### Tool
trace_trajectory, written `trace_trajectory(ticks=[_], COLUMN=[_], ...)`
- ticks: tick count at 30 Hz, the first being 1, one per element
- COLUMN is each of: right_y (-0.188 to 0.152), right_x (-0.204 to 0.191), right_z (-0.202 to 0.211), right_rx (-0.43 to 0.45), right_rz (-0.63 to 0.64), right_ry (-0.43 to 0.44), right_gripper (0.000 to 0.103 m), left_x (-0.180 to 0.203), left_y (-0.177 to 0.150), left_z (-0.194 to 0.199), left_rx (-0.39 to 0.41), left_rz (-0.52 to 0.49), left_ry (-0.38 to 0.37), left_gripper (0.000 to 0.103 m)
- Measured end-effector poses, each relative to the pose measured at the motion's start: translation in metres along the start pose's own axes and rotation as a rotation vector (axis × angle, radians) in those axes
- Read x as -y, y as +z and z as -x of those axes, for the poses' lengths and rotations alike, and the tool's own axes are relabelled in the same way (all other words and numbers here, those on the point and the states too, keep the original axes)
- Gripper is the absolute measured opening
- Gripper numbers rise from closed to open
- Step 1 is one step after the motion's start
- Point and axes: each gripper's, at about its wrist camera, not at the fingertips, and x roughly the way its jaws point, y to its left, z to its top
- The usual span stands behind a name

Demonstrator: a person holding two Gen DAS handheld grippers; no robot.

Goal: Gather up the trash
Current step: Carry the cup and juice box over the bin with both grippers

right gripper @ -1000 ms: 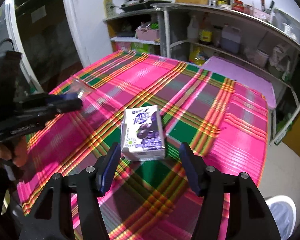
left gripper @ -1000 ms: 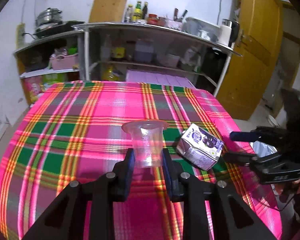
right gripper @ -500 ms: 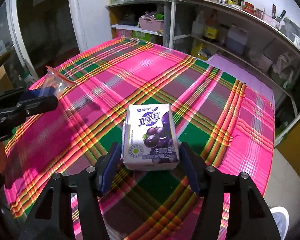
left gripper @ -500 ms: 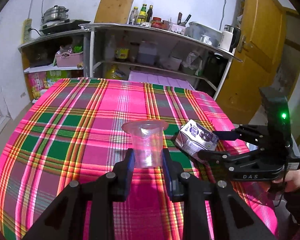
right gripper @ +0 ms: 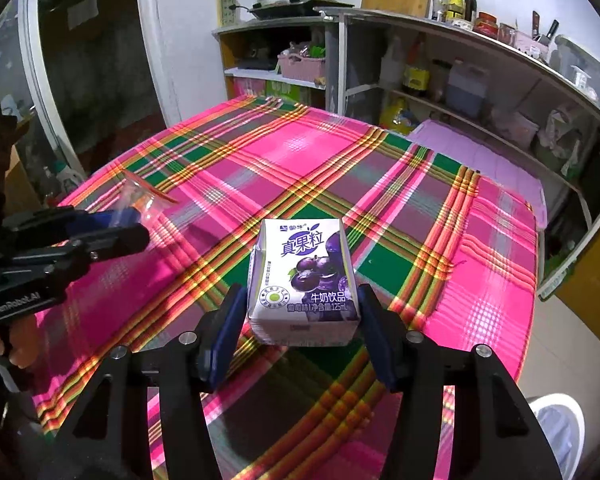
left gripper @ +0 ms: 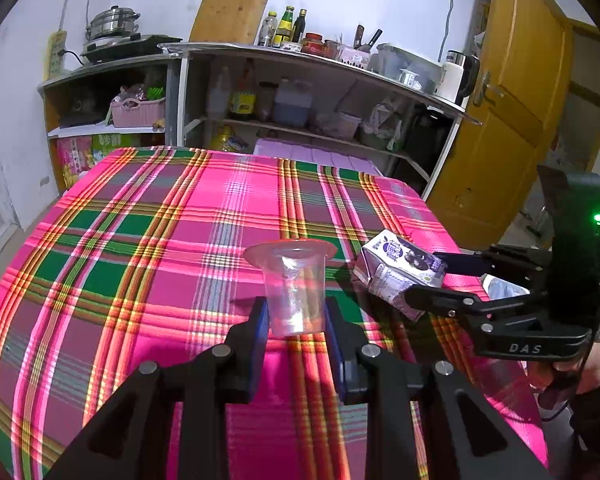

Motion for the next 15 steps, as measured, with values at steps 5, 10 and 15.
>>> trace_trajectory(ticks=[5, 10, 15], right_y=[-0.009, -0.024, -0.047], right_x=[-0.002, -0.003, -0.006], right_z=[0.026, 0.057, 0.091], right_rx=[0.042, 0.080, 0.115], right_rz=[-0.030, -0.059, -0.086], right_ry=[0.006, 0.013, 0.015], right_gripper=[0.056, 0.056, 0.056], left_x=[0.013, 0.030, 0.055], left_y=[-0.006, -0.013, -0.028], left_z=[0.012, 0.028, 0.045], left_rx=[0.009, 0.028, 0.042], left_rz=[0.000, 0.005, 0.003], left_ry=[-0.005, -0.011, -0.015], left_gripper=[0.028, 0.028, 0.028])
